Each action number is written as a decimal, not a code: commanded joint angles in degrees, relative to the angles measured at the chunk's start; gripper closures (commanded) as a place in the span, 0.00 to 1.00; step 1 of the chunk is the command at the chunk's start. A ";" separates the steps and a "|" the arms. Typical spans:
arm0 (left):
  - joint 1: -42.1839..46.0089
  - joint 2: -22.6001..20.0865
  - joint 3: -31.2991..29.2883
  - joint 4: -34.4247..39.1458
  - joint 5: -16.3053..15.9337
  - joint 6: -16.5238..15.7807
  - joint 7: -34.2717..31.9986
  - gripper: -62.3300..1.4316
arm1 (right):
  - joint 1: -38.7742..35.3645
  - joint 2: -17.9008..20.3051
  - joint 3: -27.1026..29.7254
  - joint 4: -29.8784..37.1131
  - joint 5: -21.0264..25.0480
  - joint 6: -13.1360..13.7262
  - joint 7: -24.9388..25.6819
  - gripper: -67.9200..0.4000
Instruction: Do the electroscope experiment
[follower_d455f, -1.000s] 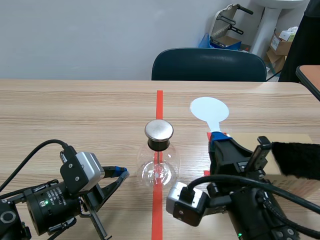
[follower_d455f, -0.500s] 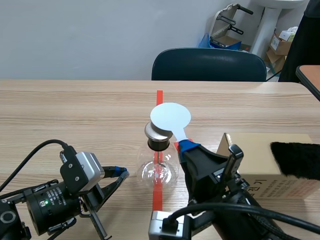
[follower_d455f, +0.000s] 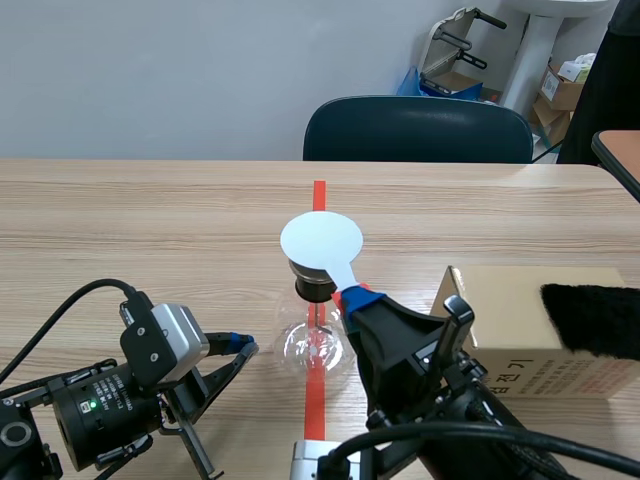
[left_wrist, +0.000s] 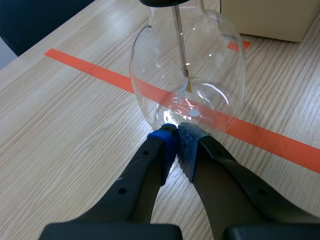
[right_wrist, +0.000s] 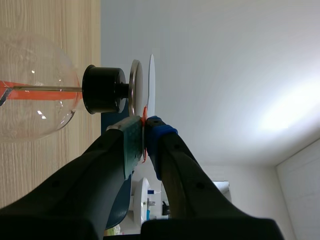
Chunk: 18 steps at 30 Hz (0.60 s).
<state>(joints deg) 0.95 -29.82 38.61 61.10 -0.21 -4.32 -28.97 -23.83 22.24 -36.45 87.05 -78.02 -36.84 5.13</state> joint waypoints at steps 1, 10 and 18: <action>-0.33 0.28 -0.46 0.94 -0.37 0.11 -0.85 0.94 | 0.50 0.13 0.48 0.48 -0.02 -0.83 -0.20 0.97; -0.33 0.28 -0.46 0.94 -0.37 0.11 -0.85 0.94 | 0.50 0.13 0.48 0.48 -0.02 -0.83 -0.22 0.97; -0.33 0.28 -0.46 0.94 -0.37 0.11 -0.85 0.94 | 0.50 0.13 0.48 0.48 -0.02 -0.83 -1.01 0.97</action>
<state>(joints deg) 0.95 -29.82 38.61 61.10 -0.21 -4.32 -28.97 -23.83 22.24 -36.45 87.05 -78.02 -36.84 4.80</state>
